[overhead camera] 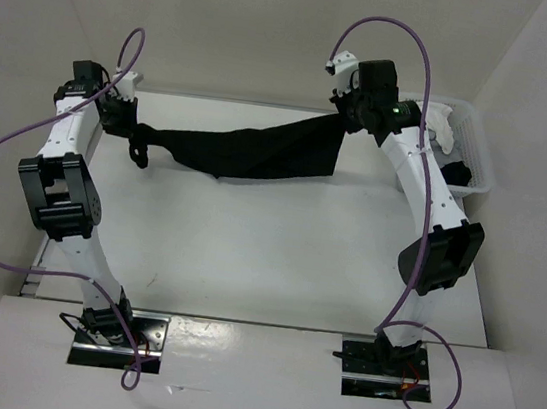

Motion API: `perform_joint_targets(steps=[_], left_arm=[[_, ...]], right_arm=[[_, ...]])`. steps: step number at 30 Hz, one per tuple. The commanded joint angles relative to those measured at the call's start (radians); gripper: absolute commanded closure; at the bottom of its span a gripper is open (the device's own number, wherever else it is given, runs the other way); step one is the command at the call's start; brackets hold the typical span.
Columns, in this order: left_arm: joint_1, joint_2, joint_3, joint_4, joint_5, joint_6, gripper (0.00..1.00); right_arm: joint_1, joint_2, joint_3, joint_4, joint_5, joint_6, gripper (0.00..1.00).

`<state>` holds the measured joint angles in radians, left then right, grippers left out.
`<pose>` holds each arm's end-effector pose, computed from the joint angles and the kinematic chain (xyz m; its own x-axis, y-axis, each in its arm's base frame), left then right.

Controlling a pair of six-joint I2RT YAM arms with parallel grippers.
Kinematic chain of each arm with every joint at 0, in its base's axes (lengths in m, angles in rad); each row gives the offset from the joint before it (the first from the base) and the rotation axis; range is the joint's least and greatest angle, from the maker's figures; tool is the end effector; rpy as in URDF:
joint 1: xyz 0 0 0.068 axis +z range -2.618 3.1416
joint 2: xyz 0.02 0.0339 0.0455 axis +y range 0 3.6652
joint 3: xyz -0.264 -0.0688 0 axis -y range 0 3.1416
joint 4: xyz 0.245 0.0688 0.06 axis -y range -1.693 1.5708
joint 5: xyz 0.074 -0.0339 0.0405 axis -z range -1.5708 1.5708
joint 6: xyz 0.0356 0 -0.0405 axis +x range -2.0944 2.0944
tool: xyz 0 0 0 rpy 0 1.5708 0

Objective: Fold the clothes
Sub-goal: Flatten the tank top out

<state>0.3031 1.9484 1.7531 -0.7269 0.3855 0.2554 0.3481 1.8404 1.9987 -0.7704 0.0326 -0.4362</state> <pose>0.4182 0.1167 0.2850 -0.7510 0.0104 -0.6602 0.1343 0.9814 -0.1373 0.3881 0.1396 0.4029 -0.3561 -0.5784 -0.7339 -0.5145 0.7770 -0.3628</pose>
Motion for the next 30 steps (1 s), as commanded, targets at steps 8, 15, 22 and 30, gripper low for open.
perform_joint_targets(steps=[8,15,22,30], left_arm=[[0.021,-0.143,-0.305,0.0,0.144,0.061,0.58],[0.021,-0.163,-0.343,-0.009,0.153,0.085,0.67],[0.011,-0.154,-0.355,0.021,0.092,0.074,0.64],[0.011,-0.132,-0.374,0.052,0.061,0.056,0.59]], right_arm=[[-0.001,-0.076,-0.1,0.037,0.001,-0.004,1.0],[-0.001,-0.076,-0.11,0.037,-0.029,-0.004,1.0],[-0.001,-0.076,-0.12,0.037,-0.039,-0.004,1.0],[0.008,-0.086,-0.141,0.037,-0.039,-0.004,1.0]])
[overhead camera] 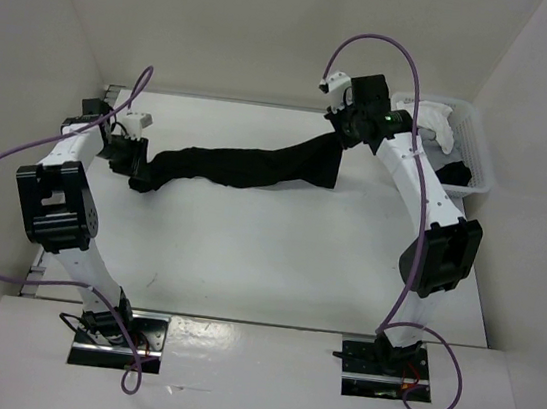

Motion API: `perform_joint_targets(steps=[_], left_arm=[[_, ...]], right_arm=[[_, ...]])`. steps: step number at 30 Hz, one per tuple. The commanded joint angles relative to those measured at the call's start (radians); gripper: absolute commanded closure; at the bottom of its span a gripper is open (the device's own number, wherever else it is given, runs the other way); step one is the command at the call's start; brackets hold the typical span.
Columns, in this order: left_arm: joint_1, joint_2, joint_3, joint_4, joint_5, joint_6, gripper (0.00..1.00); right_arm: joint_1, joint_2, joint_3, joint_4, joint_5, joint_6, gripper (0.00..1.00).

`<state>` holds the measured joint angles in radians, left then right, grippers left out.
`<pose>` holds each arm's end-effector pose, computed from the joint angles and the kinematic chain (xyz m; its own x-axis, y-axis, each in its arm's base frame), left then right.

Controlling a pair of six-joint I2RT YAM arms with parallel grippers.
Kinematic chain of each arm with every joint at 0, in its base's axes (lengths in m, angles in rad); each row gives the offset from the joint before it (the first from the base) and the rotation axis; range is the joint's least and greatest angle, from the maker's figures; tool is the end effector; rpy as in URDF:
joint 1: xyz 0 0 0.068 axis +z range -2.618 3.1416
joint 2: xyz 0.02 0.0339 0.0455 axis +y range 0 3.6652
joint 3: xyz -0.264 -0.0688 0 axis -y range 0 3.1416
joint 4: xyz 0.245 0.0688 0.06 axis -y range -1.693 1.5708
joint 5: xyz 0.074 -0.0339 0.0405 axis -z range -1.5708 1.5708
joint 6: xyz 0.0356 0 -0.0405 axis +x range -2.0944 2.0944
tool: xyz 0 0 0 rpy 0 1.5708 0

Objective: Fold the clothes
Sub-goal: Flatten the tank top out

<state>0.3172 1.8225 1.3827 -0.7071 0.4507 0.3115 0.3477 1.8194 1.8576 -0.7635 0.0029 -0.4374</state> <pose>0.3626 0.1027 0.2225 -0.8582 0.0086 -0.5132 0.1602 0.9544 -0.2519 0.3850 0.1394 0.3660 -0.4215 -0.6033 -0.6770 -0.5710 0.7566 -0.3187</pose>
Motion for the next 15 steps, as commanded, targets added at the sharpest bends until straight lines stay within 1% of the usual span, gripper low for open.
perform_joint_targets(steps=[1,4,5,12,15], left_arm=[[-0.003,0.009,-0.004,0.032,-0.004,0.0,0.59],[-0.012,0.037,-0.004,0.051,-0.029,-0.009,0.59],[-0.024,0.05,-0.004,0.051,-0.043,-0.02,0.62],[-0.056,0.092,-0.004,0.078,-0.052,-0.041,0.7],[-0.067,0.092,-0.004,0.09,-0.052,-0.051,0.86]], right_arm=[[0.008,-0.065,0.0,0.03,-0.009,-0.003,1.0],[0.008,-0.055,0.0,0.03,-0.009,-0.003,1.0],[0.008,-0.055,0.0,0.03,-0.009,-0.003,1.0],[0.008,-0.055,-0.009,0.03,-0.009,-0.003,1.0],[0.008,-0.055,-0.009,0.03,-0.009,-0.003,1.0]])
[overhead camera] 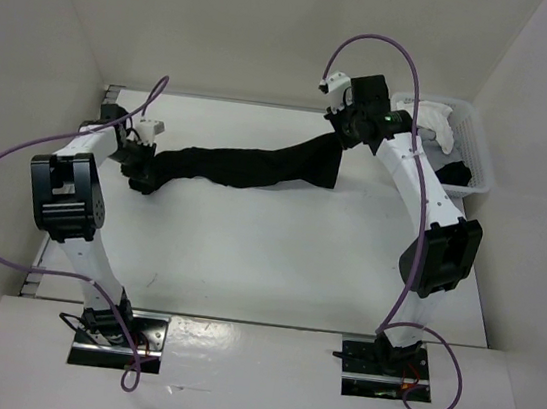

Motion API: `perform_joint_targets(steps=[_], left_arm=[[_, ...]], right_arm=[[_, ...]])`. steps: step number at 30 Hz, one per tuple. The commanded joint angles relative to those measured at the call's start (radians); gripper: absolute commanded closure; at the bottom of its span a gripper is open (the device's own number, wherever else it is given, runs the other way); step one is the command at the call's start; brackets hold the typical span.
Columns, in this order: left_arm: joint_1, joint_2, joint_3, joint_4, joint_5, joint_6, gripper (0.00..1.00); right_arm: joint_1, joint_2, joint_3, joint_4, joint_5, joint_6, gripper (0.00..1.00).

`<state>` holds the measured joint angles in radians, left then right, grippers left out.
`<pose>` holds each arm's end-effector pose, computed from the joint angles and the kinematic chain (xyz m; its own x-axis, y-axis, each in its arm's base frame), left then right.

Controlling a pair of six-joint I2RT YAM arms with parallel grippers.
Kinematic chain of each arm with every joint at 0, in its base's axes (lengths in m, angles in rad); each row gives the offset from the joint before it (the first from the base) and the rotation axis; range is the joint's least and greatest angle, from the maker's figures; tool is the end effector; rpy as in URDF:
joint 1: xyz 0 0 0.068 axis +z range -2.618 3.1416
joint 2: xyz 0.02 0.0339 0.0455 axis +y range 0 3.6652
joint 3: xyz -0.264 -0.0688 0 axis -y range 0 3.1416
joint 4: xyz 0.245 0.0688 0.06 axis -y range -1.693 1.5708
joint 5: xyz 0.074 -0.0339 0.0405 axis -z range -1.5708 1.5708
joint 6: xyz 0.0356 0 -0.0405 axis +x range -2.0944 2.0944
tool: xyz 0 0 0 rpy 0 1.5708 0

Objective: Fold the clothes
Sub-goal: Flatten the tank top out

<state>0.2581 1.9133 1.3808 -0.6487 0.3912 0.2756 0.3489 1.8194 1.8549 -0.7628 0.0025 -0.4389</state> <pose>0.3813 0.0866 0.1906 -0.8868 0.0261 -0.4615 0.1511 0.9599 -0.2361 0.3849 0.1399 0.3652 -0.4211 -0.6054 -0.6755 -0.5734 0.7547 -0.3189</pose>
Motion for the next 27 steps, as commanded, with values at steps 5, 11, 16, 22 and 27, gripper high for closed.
perform_joint_targets(steps=[5,11,16,22,27], left_arm=[[-0.008,-0.031,0.038,0.032,-0.029,-0.024,1.0],[0.001,-0.103,0.151,-0.032,-0.039,-0.024,1.0],[0.001,-0.184,0.262,-0.068,-0.029,-0.033,1.0],[0.021,-0.234,0.46,-0.13,0.029,-0.042,1.0],[0.03,-0.279,0.511,-0.141,0.029,-0.042,1.0]], right_arm=[[0.007,-0.055,-0.026,0.039,-0.009,-0.001,1.0],[0.007,-0.074,-0.026,0.039,0.001,-0.011,1.0],[0.007,-0.074,-0.017,0.039,0.001,-0.011,1.0],[-0.002,-0.083,0.029,0.071,0.056,-0.011,1.0],[-0.042,-0.083,0.148,0.062,0.08,-0.011,1.0]])
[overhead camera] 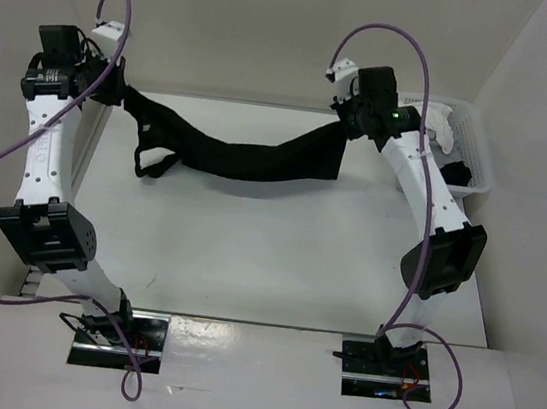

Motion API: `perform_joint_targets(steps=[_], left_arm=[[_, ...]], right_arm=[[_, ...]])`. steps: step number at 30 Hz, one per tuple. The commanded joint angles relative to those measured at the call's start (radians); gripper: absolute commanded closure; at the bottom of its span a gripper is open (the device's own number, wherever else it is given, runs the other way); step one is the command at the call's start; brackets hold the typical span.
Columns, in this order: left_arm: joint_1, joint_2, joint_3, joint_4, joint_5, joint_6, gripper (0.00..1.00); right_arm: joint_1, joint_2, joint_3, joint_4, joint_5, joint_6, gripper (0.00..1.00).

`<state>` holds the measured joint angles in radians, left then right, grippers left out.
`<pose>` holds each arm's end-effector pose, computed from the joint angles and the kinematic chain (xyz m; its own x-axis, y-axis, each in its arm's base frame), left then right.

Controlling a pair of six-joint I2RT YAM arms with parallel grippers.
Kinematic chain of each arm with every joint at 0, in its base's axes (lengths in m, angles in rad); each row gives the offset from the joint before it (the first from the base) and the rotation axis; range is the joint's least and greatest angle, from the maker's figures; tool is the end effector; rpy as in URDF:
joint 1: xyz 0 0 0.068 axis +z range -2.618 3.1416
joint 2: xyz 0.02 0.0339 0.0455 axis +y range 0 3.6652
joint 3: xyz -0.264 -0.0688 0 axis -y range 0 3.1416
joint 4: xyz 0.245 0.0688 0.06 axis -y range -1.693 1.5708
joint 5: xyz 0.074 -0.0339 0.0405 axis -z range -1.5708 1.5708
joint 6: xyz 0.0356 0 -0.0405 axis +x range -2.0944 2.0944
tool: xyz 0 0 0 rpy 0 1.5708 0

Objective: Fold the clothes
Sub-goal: Flatten the tank top out

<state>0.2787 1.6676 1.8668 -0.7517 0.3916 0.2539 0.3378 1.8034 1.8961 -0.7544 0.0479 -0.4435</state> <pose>0.3545 0.0873 0.4275 -0.4738 0.1059 -0.8742 0.1829 0.9829 0.0199 0.3833 0.1328 0.3855 -0.3969 -0.5937 -0.7000 -0.5156 0.7752 -0.3651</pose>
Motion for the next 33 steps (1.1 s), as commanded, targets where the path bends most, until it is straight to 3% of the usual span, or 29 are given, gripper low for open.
perform_joint_targets(steps=[1,8,11,16,26,33], left_arm=[[0.02,-0.034,0.038,-0.038,0.029,-0.021,1.0],[0.082,-0.112,0.095,-0.038,0.073,-0.021,1.0],[0.106,-0.126,0.143,-0.038,0.073,-0.03,1.0],[0.146,-0.135,0.198,-0.048,0.124,-0.048,1.0],[0.146,-0.259,0.091,-0.048,0.263,-0.038,1.0],[0.111,-0.27,0.031,-0.057,0.306,-0.038,1.0]], right_arm=[[-0.031,-0.067,0.122,0.053,0.035,-0.006,1.0],[-0.101,-0.087,0.285,0.032,-0.005,0.046,1.0],[-0.204,-0.087,0.371,0.023,-0.066,0.109,1.0],[-0.324,-0.068,0.472,-0.008,-0.278,0.196,1.0],[-0.215,-0.197,0.363,-0.1,-0.384,0.083,1.0],[-0.215,-0.171,0.35,-0.1,-0.402,0.083,1.0]])
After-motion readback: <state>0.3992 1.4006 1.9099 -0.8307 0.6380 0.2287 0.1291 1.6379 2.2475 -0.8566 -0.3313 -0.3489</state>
